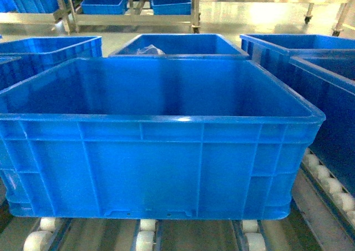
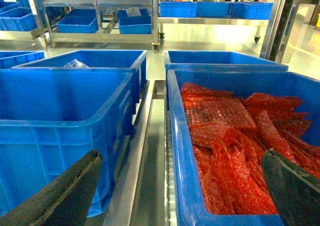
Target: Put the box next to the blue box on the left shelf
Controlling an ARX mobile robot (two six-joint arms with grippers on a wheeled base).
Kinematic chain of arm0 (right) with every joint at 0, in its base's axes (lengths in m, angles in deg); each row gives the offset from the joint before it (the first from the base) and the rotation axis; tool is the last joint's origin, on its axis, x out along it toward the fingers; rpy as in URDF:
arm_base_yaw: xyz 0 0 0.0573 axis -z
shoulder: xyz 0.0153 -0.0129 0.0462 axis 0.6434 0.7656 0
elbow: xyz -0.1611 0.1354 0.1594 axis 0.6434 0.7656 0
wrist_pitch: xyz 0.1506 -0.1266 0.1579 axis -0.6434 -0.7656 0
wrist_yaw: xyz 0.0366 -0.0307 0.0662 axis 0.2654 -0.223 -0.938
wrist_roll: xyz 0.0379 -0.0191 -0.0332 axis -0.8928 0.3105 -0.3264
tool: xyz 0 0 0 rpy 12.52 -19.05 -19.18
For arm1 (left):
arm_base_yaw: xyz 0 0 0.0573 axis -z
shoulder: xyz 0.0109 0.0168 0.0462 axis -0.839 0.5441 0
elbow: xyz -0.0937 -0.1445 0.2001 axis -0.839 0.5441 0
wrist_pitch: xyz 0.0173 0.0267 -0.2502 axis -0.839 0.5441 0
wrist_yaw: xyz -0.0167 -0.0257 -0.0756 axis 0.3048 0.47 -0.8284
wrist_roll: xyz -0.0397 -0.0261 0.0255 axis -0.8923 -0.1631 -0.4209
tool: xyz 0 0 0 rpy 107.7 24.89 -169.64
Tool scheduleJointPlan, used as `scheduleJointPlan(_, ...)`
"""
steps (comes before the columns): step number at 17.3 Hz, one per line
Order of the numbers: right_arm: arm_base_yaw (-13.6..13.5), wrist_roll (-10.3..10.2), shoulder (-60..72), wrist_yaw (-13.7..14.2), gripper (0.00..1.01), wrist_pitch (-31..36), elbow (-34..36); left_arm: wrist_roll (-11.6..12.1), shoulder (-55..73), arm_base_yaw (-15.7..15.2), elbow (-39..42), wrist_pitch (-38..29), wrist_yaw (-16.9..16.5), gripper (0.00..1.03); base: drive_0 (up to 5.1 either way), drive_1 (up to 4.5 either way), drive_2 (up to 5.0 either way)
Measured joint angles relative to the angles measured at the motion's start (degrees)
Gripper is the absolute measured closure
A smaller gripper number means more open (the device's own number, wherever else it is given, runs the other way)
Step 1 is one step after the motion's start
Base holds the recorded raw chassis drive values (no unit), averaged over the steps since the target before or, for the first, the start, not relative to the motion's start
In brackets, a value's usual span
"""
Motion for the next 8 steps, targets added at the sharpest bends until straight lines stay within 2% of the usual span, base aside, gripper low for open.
scheduleJointPlan(8, 0.00, 0.00, 0.00, 0.00, 0.03, -0.02, 0.00, 0.00, 0.00, 0.00, 0.00, 0.00, 0.00, 0.05, 0.0, 0.00, 0.0)
